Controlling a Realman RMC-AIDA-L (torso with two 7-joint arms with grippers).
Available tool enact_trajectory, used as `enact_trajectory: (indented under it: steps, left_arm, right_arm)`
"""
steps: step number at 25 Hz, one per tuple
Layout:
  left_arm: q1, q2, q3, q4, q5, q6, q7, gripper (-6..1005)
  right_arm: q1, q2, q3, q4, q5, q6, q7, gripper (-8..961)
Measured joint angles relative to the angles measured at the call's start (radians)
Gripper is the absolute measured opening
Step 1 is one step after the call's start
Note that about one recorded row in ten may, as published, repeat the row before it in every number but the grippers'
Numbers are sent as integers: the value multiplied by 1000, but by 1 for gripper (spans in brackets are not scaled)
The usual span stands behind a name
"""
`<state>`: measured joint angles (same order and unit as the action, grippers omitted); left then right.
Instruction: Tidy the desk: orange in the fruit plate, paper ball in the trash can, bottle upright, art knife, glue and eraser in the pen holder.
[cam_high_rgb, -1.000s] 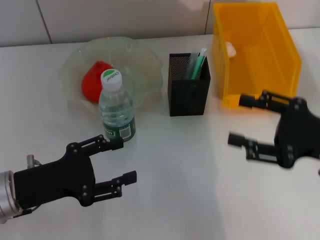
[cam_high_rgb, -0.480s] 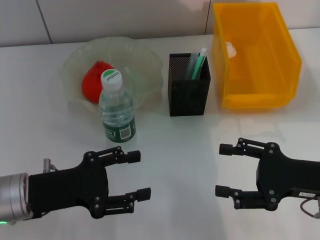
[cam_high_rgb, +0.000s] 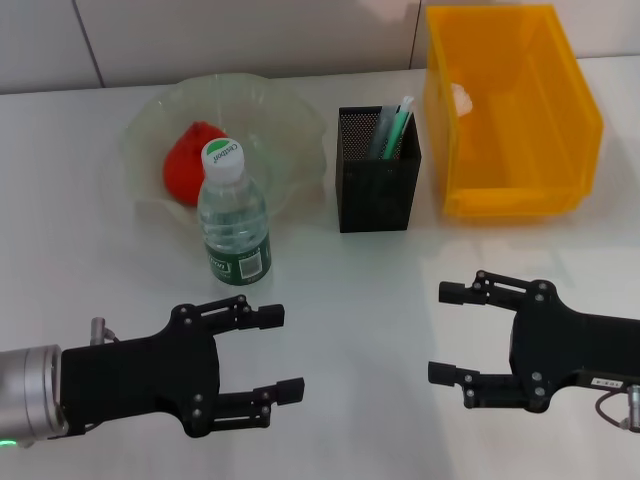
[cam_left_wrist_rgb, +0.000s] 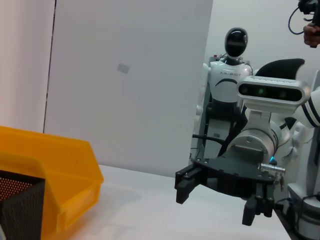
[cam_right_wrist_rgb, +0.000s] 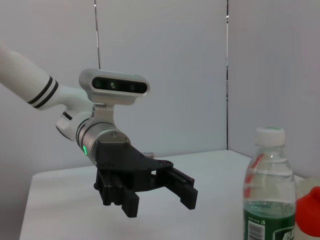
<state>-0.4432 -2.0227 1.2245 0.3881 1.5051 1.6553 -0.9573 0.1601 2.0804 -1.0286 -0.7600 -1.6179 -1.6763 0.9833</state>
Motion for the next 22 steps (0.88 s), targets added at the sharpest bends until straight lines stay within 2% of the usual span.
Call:
enact_trajectory:
  steps: [22]
  left_arm:
    - [-3,-2,-2,2,0,-11,-2,773]
  right_arm:
    - [13,3,1,29,3,27,-2,804]
